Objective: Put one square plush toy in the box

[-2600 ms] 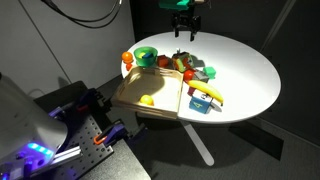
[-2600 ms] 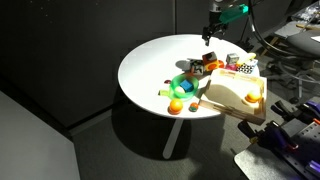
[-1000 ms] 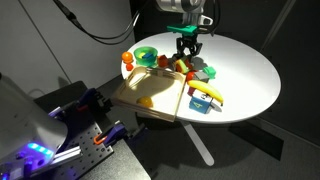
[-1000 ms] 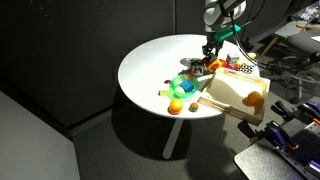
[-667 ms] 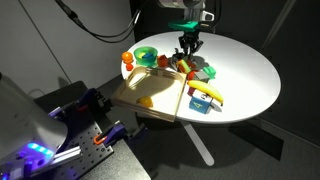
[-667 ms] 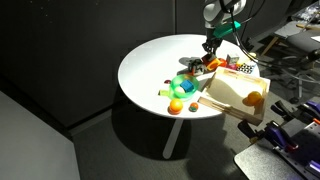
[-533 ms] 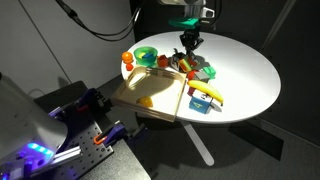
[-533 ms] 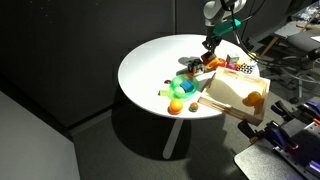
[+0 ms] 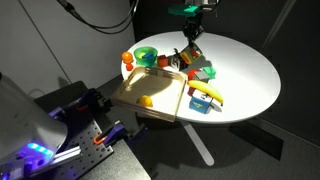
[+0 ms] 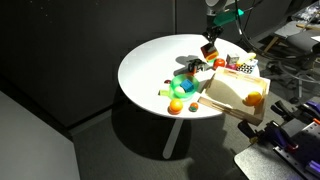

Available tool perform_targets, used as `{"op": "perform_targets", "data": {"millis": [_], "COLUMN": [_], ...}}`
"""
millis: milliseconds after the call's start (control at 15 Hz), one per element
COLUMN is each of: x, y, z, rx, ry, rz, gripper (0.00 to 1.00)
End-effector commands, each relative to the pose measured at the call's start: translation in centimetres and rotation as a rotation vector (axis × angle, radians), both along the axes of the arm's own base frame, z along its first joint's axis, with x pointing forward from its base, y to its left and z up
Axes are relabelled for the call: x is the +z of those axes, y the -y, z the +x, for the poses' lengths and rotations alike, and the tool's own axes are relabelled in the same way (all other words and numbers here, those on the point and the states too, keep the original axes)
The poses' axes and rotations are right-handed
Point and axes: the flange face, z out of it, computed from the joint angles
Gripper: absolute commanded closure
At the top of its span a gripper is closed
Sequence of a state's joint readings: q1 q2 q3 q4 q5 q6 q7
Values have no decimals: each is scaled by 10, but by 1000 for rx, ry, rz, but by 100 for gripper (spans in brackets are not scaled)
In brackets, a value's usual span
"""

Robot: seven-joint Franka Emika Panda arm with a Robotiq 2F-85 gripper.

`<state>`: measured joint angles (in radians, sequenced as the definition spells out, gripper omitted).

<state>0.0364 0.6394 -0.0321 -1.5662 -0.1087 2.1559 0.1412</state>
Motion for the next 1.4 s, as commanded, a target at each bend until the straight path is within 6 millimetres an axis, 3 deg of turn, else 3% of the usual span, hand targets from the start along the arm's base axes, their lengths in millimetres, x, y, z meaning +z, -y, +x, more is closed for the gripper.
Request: {"op": "perform_targets", "data": {"millis": [0,733,1200,1267,1333], "x": [19,28,6,3,1], "y": [2,21,21,20,19], "z": [-20,-86,-133,-140,-146], "rx": [-43,-40,25,35,46], "ry": [-20,-142,-216,-223,-229], "rz": [-19,-113,-162,-168,-175], "gripper": [98,98,97,95,71]}}
